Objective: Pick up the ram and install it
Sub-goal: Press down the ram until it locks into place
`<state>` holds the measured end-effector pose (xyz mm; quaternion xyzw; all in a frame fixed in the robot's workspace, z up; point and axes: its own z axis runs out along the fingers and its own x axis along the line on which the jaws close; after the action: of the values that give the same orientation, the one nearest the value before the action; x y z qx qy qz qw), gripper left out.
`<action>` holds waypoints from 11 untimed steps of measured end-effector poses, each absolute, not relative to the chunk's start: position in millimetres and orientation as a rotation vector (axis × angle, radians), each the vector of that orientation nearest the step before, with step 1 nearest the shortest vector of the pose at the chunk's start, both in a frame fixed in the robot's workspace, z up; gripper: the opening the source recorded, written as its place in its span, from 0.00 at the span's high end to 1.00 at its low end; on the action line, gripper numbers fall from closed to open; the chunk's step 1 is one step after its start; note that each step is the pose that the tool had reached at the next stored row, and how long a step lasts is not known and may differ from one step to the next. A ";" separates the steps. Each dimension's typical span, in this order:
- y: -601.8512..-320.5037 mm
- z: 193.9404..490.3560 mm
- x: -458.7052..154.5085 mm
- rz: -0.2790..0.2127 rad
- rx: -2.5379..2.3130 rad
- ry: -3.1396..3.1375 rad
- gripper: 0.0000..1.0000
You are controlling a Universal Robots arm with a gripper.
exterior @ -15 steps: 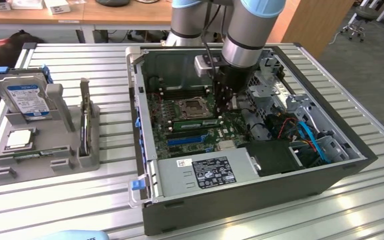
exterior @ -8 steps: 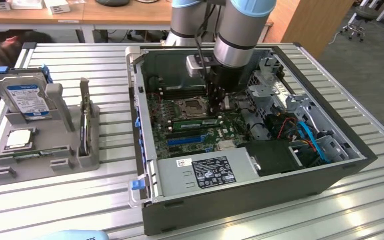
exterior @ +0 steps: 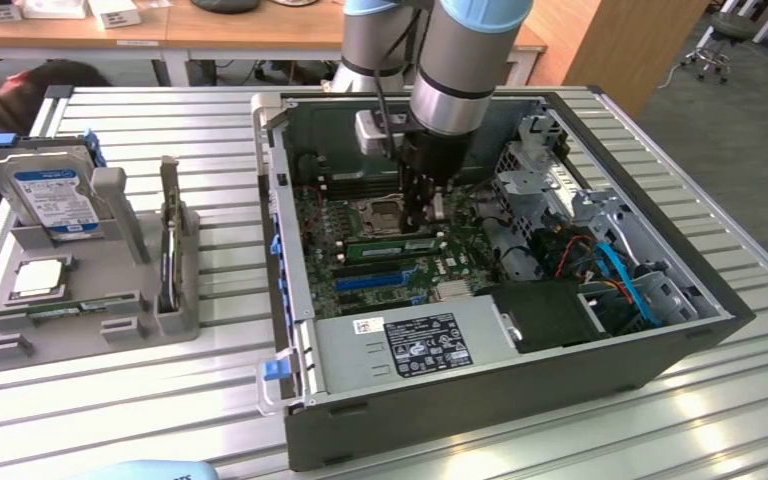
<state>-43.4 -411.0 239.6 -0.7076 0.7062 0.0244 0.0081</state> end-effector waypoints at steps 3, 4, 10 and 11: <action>-410.0 239.6 -49.0 0.076 -2.212 2.207 0.90; -409.7 239.6 -50.8 0.076 -2.212 2.207 0.90; -408.6 239.5 -59.9 0.076 -2.212 2.207 0.90; -408.6 239.5 -61.3 0.076 -2.212 2.207 0.90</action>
<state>-61.3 -408.6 239.5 -0.7076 0.7061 0.0243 0.0080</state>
